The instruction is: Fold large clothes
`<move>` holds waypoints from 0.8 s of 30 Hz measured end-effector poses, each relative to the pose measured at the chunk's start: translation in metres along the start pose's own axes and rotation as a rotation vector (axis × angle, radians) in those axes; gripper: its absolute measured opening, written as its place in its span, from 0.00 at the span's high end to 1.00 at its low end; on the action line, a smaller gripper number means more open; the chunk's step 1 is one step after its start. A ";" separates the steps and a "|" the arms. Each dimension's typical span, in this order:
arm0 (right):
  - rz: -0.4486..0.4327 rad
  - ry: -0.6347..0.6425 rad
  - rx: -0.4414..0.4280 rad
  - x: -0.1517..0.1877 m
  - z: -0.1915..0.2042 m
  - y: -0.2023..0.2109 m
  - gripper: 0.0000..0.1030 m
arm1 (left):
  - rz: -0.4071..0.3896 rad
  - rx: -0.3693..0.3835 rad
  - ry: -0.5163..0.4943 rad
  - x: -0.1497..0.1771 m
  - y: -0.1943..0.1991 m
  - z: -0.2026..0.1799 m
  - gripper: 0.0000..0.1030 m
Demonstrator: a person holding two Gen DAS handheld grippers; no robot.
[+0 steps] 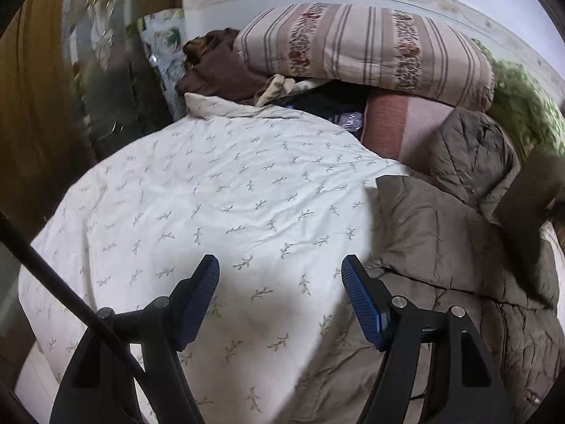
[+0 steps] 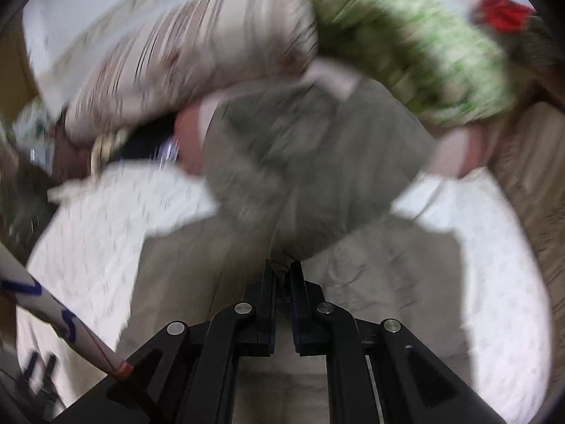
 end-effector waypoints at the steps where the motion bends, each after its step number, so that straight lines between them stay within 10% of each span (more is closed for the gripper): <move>1: 0.037 0.011 -0.015 0.010 0.009 -0.016 0.89 | -0.001 -0.002 0.003 -0.001 0.001 0.003 0.31; 9: 0.101 0.150 -0.049 0.064 0.038 -0.020 0.45 | 0.016 0.026 0.045 0.000 -0.006 0.011 0.31; 19: 0.031 0.041 0.036 0.025 0.030 -0.023 0.58 | 0.068 0.046 0.071 0.008 -0.017 0.013 0.31; 24: 0.218 -0.072 -0.089 0.041 0.064 -0.092 0.63 | 0.083 0.052 0.068 0.009 -0.022 0.010 0.31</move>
Point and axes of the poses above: each gripper's, at about its wrist camera, not at the fingertips, and y roughly against the way its jaws point, z to its left, x to its underside, the point moved 5 cm from there along -y, roughly the way its jaws point, and after that the axes turned 5 degrees about -z, right-handed, at the moved point
